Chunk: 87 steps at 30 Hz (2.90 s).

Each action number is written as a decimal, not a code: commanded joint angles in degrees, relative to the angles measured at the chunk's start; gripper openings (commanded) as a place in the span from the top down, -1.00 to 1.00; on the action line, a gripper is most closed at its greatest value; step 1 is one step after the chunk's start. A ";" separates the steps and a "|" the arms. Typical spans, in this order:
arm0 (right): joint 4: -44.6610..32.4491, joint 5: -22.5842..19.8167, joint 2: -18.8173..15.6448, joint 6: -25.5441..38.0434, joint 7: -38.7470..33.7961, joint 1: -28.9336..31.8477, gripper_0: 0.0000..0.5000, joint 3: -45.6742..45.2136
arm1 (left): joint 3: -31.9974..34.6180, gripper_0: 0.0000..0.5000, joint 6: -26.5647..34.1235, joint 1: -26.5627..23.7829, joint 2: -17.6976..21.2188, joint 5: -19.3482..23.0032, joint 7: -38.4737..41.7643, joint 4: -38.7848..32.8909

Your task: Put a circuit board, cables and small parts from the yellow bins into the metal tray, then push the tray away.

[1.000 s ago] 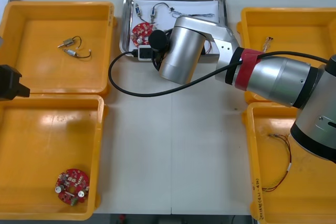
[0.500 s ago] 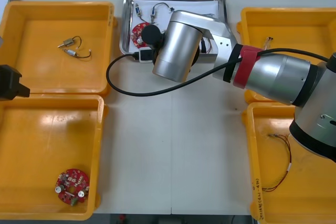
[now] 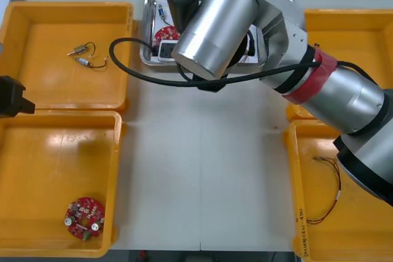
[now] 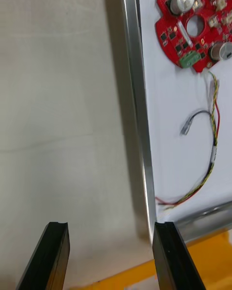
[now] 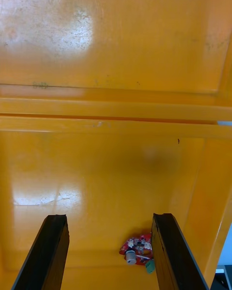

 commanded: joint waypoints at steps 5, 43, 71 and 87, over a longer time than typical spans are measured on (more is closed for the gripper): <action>-16.69 2.71 0.84 11.75 -7.78 11.48 -1.00 -16.17 | 1.72 -1.00 0.38 1.37 1.37 -0.49 -3.16 -1.67; -36.55 -10.65 -13.48 11.75 -20.26 42.24 -1.00 -59.86 | 1.72 -1.00 0.38 1.37 1.37 -0.49 -3.16 -1.67; -36.55 -14.96 -14.89 11.75 -21.06 56.31 -1.00 -69.00 | 1.72 -1.00 0.38 1.37 1.37 -0.49 -3.16 -1.67; -37.96 -18.03 -14.54 11.75 -22.81 58.86 -1.00 -72.25 | 1.72 -1.00 0.38 1.37 1.37 -0.49 -3.16 -1.67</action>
